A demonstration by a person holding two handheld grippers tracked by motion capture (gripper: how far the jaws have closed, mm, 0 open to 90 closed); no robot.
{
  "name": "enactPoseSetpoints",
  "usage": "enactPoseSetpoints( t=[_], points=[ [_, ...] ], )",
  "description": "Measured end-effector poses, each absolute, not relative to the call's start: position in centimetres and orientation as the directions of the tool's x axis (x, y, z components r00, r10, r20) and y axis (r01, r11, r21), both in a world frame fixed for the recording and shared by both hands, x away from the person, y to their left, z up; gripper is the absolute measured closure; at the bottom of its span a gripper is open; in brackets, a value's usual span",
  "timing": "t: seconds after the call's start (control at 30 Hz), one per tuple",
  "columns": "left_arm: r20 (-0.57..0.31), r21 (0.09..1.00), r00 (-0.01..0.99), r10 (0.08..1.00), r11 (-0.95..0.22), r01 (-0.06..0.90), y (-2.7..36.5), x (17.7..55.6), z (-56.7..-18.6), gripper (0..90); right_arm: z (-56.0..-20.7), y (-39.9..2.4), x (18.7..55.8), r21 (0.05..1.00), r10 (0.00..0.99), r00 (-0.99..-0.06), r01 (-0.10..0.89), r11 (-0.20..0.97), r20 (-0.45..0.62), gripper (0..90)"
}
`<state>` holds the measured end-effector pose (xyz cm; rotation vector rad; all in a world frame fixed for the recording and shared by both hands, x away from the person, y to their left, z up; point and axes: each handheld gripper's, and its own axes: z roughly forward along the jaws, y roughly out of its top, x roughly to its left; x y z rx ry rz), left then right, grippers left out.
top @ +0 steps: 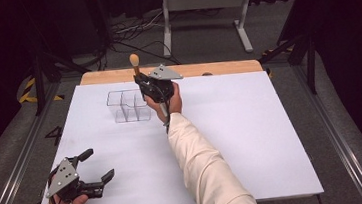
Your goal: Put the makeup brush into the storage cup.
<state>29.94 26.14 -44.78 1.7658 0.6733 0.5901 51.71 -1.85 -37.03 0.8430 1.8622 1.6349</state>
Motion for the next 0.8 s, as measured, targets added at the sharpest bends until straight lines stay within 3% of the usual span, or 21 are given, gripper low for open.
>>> enactPoseSetpoints(
  t=[0.8],
  points=[
    [0.061,0.953,0.701,0.711,-0.25,0.171,25.9,30.0,-44.9,6.3,-38.7,-2.1,51.5,0.979,0.742,-0.669,0.169,0.11,0.032,78.6]
  ],
)
